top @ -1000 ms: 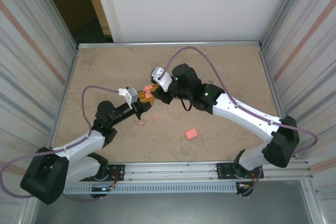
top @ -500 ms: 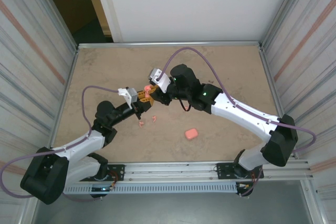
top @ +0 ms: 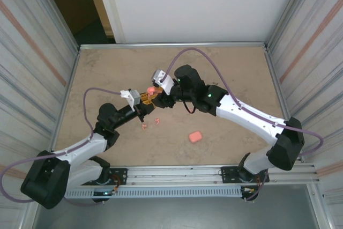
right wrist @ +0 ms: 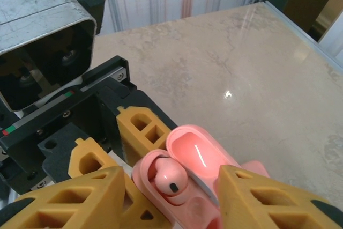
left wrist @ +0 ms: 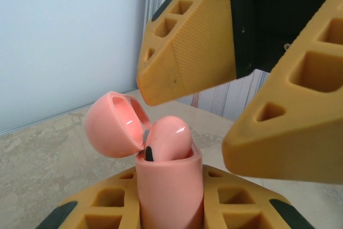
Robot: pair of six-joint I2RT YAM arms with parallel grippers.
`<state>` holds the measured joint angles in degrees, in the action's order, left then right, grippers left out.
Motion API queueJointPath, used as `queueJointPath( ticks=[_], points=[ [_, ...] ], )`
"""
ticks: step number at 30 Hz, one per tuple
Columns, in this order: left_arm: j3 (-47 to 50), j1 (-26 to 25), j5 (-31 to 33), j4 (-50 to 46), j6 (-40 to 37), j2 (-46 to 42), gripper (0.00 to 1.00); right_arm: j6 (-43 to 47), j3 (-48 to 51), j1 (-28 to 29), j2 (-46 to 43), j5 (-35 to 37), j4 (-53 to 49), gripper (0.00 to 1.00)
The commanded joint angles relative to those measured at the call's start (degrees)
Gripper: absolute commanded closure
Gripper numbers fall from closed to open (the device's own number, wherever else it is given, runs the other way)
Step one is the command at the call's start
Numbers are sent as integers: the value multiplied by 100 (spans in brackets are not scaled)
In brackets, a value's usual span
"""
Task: Insert the wireless bluetooth earbuds into the charging case
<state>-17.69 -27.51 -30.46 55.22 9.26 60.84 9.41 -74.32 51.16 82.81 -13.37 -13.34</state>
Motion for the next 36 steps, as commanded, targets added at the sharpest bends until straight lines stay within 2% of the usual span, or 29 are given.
queueJointPath(
  ticks=[1, 12, 18, 24, 28, 36],
  points=[
    [-118, -27, -40, 200, -1, -112, 100, -145, -141, -133, -347, -29, 61, 46],
    [-103, -19, 5, 165, -19, -186, 100, -538, 478, -555, -1010, -15, 384, 23],
    [-114, -24, 38, 137, -20, -261, 100, -782, 947, -742, -1401, 25, 684, 21],
    [-112, -25, 57, 61, -22, -425, 100, -1052, 1373, -995, -1793, 2, 935, 14],
    [-107, -20, 86, -69, -77, -591, 100, -1179, 1766, -1077, -2131, 223, 1248, 0],
    [-125, -27, 163, -377, -194, -987, 100, -1463, 2112, -1429, -2534, 308, 1289, 1]
  ],
)
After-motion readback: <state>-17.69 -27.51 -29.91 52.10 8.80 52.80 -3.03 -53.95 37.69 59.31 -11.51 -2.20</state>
